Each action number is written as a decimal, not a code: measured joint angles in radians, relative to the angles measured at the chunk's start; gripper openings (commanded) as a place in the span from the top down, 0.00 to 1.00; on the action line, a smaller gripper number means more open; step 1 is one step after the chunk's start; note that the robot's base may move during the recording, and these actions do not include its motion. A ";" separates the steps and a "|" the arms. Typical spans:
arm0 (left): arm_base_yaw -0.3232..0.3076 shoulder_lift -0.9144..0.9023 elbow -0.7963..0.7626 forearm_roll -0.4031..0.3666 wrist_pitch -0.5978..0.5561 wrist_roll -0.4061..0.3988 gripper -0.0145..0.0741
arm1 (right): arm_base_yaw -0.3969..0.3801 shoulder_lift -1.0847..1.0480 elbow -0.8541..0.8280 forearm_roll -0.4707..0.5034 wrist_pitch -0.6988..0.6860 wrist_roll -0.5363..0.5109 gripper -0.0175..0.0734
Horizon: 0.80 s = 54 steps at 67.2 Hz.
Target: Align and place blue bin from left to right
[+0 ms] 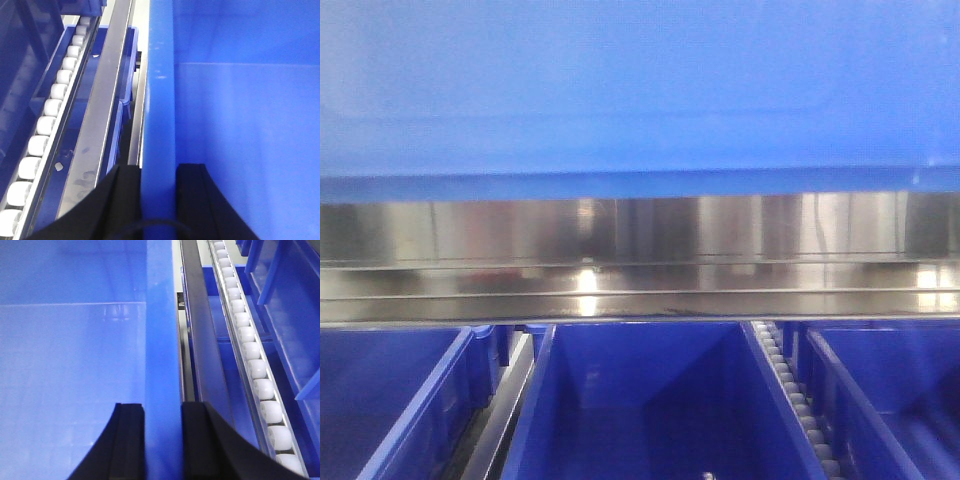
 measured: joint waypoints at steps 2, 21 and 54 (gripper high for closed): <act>0.000 0.000 0.000 0.000 0.000 0.000 0.96 | 0.000 0.000 0.000 0.000 0.000 0.000 0.88; 0.000 0.000 0.000 0.000 0.000 0.000 0.96 | 0.000 0.000 0.000 0.000 -0.002 0.000 0.88; 0.000 0.000 0.000 0.000 0.000 0.000 0.96 | 0.000 0.000 0.000 -0.002 -0.002 0.000 0.88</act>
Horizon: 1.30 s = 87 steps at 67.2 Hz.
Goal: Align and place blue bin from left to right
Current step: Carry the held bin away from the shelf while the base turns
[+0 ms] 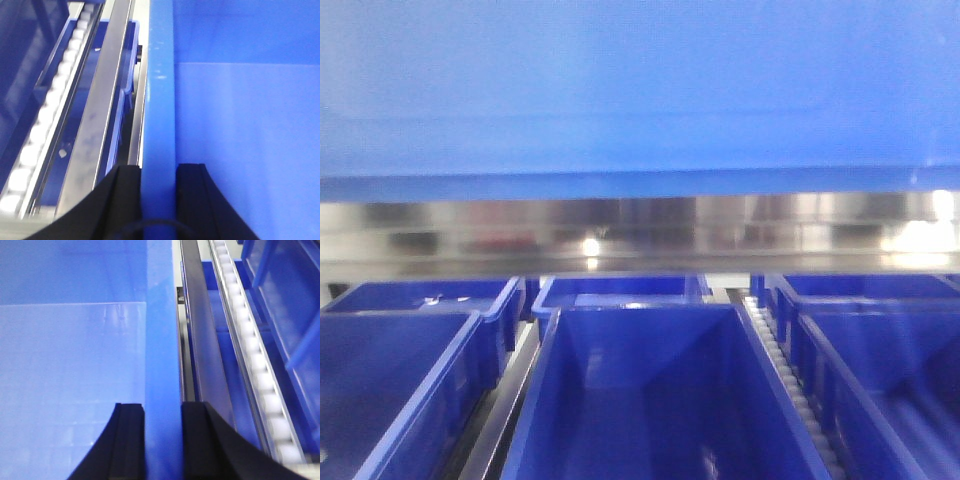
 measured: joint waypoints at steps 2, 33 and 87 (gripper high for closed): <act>0.000 0.000 0.000 0.000 0.000 0.000 0.96 | 0.000 0.000 0.000 0.000 0.000 0.000 0.88; 0.000 0.000 0.000 0.000 0.002 0.000 0.96 | 0.000 0.000 0.000 0.000 0.000 0.000 0.88; 0.000 0.000 0.000 0.000 0.002 0.000 0.96 | 0.000 0.000 0.000 0.000 0.000 0.000 0.88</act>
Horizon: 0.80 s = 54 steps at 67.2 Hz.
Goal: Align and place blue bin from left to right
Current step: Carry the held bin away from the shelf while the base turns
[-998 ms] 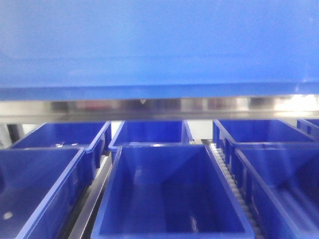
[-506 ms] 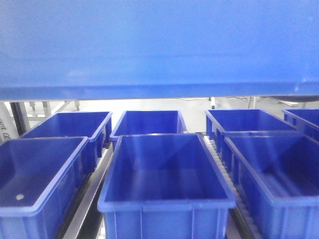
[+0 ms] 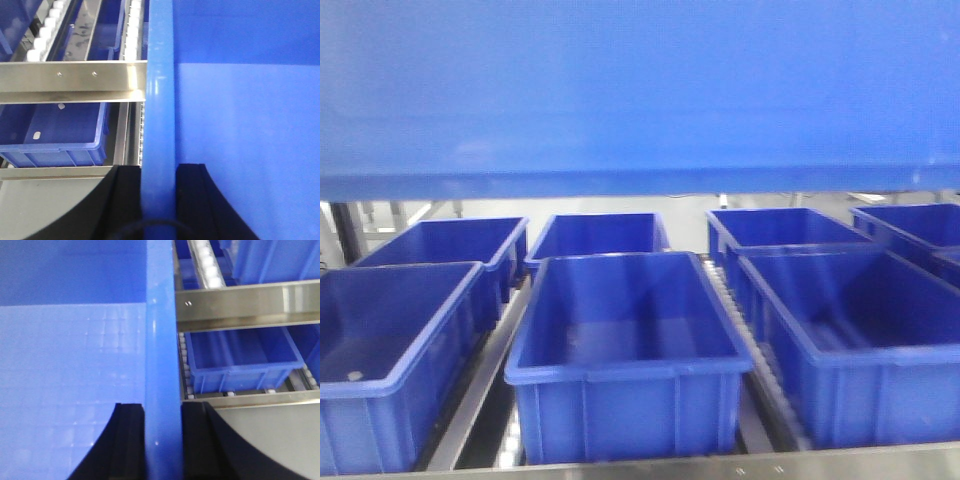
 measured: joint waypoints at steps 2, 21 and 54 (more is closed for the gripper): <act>0.000 0.000 0.000 0.000 0.000 0.000 0.96 | 0.000 0.000 0.000 0.000 0.000 0.000 0.88; 0.000 0.000 0.000 0.002 0.000 0.000 0.96 | 0.000 0.000 0.000 0.000 -0.002 0.000 0.88; 0.000 0.000 0.000 0.004 0.000 0.000 0.96 | 0.000 0.000 0.000 0.000 -0.005 0.000 0.88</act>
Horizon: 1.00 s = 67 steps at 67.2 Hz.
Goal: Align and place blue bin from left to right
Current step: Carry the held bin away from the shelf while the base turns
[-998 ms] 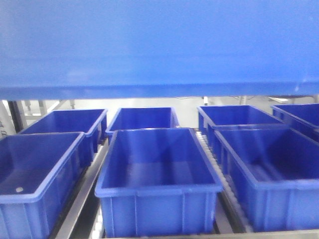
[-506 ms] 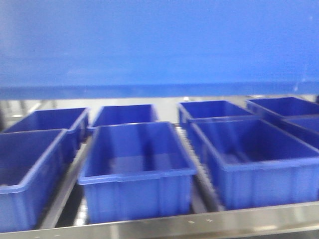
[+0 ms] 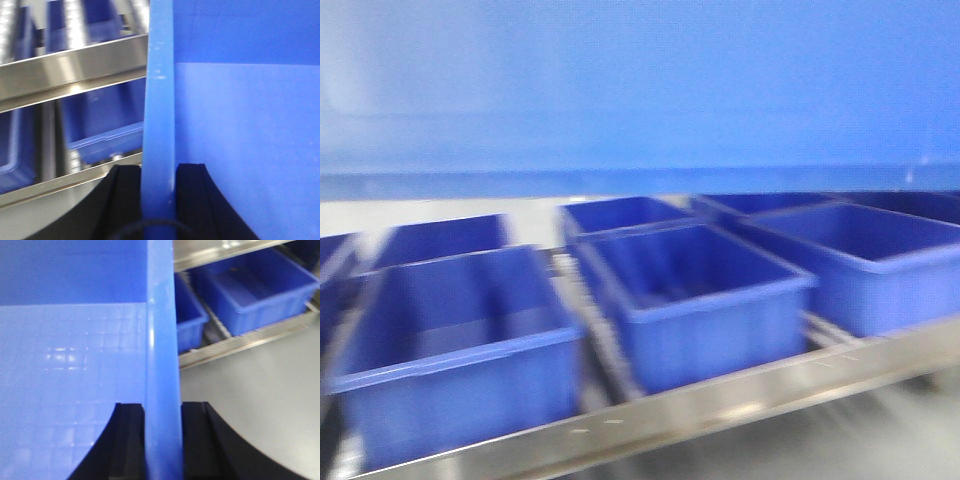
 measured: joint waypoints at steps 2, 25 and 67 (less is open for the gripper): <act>0.000 0.000 0.000 0.000 0.000 0.000 0.96 | 0.000 0.000 0.000 0.000 0.000 0.000 0.88; 0.000 0.000 0.000 0.000 0.000 0.000 0.96 | 0.000 0.000 0.000 0.000 0.000 0.000 0.88; 0.000 0.000 0.000 0.000 0.000 0.000 0.96 | 0.000 0.000 0.000 0.000 0.000 0.000 0.88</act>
